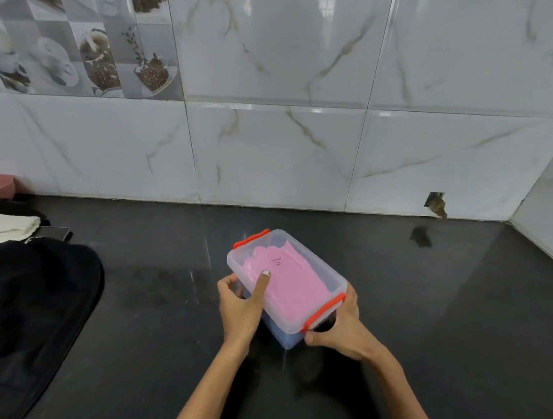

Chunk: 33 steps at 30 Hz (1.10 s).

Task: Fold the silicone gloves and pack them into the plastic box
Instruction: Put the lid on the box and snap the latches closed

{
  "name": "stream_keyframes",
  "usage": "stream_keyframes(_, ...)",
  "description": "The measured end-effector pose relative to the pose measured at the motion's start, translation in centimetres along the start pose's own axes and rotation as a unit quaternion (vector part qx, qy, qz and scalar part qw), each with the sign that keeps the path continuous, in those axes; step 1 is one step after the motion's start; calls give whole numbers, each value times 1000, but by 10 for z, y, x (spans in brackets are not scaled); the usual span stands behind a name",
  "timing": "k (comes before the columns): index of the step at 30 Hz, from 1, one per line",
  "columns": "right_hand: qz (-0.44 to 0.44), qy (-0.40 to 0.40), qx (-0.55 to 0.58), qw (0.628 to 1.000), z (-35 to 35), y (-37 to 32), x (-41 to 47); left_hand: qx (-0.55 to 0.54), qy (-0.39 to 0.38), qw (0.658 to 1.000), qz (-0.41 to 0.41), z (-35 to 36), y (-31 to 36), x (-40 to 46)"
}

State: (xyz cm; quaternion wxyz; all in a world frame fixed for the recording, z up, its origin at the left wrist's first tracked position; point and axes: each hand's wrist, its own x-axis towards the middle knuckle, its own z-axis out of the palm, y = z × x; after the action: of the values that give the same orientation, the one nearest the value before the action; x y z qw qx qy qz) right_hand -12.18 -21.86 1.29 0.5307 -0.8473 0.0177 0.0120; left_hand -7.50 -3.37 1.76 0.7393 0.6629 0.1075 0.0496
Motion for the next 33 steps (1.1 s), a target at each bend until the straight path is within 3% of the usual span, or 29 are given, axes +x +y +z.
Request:
stream_keyframes(4, 17, -65, -25, 997, 7, -5, -6, -46, -69, 996, -23, -1, -6, 2)
stream_keyframes(9, 55, -225, -95, 968, -27, -9, -7, -92, -158, 980, -79, -20, -2, 17)
stream_keyframes(10, 47, -202, -81, 975, -29, -12, -5, -95, -175, 976, -88, -22, -2, 19)
stream_keyframes(12, 48, -65, 29, 996, -25, -15, 3, -112, -209, 966, -101, -25, -2, 20)
stream_keyframes(14, 89, 73, 229, 967, -15, -18, 12, -138, -240, 954, -113, -25, -3, 18)
stream_keyframes(15, 102, 83, 323, 937, -8, -19, 18, -150, -253, 948, -122, -25, -2, 16)
stream_keyframes(17, 122, 33, 420, 898, 7, -21, 25, -168, -280, 935, -136, -23, 0, 15)
stream_keyframes(18, 126, 4, 425, 896, 14, -21, 27, -175, -290, 930, -140, -22, 1, 15)
stream_keyframes(26, 83, -77, 426, 898, 24, -13, 33, -229, -287, 913, -178, -20, -1, 19)
stream_keyframes(33, 80, -89, 399, 909, 3, -6, 31, -236, -300, 905, -189, -3, -1, 16)
